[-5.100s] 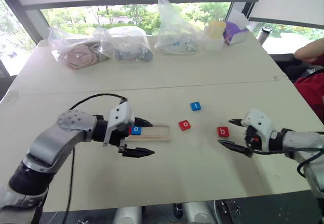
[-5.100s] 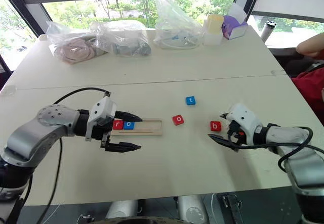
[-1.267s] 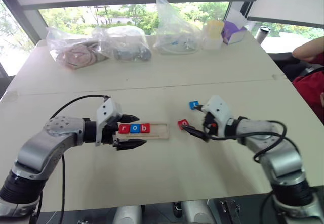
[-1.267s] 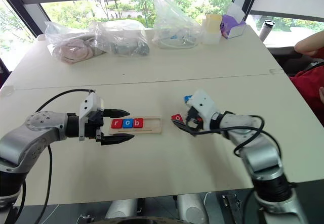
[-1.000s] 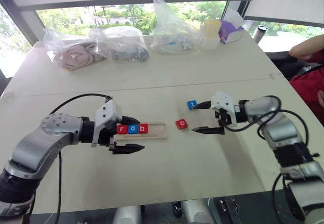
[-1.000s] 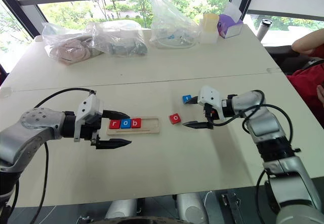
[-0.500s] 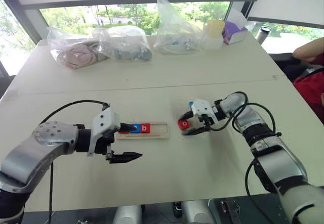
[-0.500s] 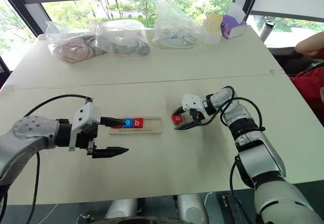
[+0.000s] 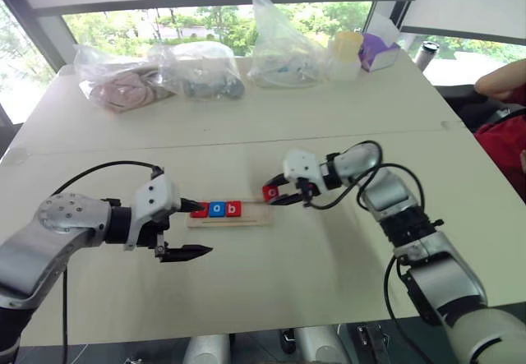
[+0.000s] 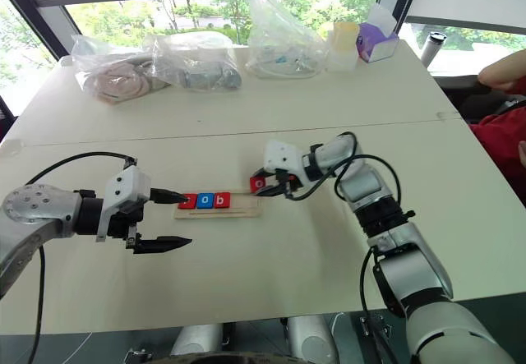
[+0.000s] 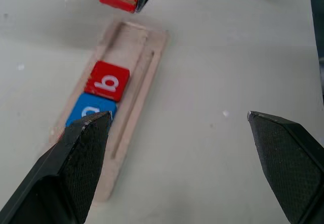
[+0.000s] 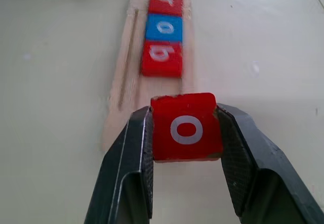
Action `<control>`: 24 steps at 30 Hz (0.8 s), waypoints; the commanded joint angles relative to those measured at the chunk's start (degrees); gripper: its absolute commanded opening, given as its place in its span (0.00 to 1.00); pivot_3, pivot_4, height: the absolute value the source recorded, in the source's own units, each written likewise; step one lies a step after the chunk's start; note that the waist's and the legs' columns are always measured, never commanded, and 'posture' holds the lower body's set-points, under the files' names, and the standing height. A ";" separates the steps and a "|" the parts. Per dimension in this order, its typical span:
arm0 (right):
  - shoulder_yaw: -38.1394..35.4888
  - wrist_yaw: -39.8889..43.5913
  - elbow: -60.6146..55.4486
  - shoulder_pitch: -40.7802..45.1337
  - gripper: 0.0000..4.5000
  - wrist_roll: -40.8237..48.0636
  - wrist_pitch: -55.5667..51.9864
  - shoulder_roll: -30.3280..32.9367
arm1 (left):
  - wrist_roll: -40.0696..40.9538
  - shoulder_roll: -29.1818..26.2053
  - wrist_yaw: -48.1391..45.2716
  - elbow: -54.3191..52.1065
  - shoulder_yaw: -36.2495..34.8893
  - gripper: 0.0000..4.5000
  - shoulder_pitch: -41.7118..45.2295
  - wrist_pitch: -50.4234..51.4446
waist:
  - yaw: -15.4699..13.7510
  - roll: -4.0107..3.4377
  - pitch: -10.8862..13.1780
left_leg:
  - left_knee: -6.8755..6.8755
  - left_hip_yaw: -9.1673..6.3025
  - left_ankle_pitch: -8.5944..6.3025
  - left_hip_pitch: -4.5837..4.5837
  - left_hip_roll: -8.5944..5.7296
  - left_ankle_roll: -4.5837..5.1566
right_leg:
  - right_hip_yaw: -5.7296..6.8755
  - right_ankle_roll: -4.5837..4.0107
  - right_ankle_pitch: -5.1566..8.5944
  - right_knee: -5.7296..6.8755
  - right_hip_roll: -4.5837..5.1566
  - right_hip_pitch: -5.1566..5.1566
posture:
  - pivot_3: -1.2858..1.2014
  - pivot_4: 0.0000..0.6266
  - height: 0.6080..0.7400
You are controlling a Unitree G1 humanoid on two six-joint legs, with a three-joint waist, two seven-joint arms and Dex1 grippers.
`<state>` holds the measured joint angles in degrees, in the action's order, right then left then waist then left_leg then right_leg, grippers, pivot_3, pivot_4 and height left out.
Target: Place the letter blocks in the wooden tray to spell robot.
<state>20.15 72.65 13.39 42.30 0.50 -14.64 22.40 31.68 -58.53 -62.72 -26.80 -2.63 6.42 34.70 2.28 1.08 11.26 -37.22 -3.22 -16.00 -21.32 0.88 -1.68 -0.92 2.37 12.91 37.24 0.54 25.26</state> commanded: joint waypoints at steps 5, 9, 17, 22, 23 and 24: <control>3.33 -8.85 -2.61 0.14 0.26 -3.54 -7.26 -2.86 | -2.00 0.31 0.83 1.53 -1.76 1.00 0.70 -2.02 | -0.05 0.02 -0.01 | -0.15 0.13 0.02 -0.02 -0.12 -0.03 | -0.04 -0.11 0.07 -0.10 0.14 -0.07 | 0.52 0.24 1.00; 4.02 -8.51 -2.20 0.25 0.26 -2.79 -8.30 -3.01 | -1.54 1.94 2.25 -0.48 -0.59 1.00 0.70 -0.93 | 0.12 0.02 -0.01 | -0.09 0.15 0.02 -0.03 -0.12 -0.03 | -0.07 0.05 -0.02 -0.11 0.12 -0.04 | 0.52 0.24 1.00; 4.96 -7.91 -3.55 -0.30 0.26 -2.45 -9.45 -2.93 | -2.53 3.15 3.09 -0.52 0.27 1.00 1.00 -0.83 | 0.25 0.02 -0.01 | -0.03 0.09 0.02 0.00 -0.07 -0.03 | -0.03 0.07 -0.03 -0.07 0.04 -0.02 | 0.52 0.24 1.00; 5.44 -8.74 -3.25 -0.38 0.26 -2.52 -9.69 -4.02 | -3.34 3.50 3.33 0.03 1.22 1.00 1.69 -1.14 | 0.24 0.02 -0.01 | -0.04 0.10 0.02 0.00 -0.07 -0.03 | -0.02 0.07 -0.03 -0.08 0.05 -0.03 | 0.52 0.24 1.00; 5.52 -8.87 -3.08 -0.40 0.26 -2.61 -9.55 -4.19 | -3.47 3.57 3.33 0.10 1.32 1.00 1.79 -1.16 | 0.23 0.03 -0.01 | -0.04 0.10 0.02 -0.01 -0.07 -0.03 | -0.02 0.07 -0.03 -0.08 0.05 -0.03 | 0.52 0.24 1.00; 5.59 -8.97 -2.99 -0.44 0.26 -2.65 -9.52 -4.31 | -3.58 3.64 3.31 0.12 1.37 1.00 1.83 -1.17 | 0.22 0.03 -0.01 | -0.04 0.09 0.02 -0.01 -0.07 -0.03 | -0.02 0.07 -0.03 -0.08 0.05 -0.03 | 0.52 0.24 1.00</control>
<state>25.69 63.98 11.76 41.62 -2.82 -24.67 18.74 28.44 -54.83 -59.54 -26.00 -0.87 7.56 34.38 2.51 1.11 11.25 -37.26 -3.13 -15.98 -21.32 0.82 -1.71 -0.94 2.44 12.87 37.16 0.59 25.24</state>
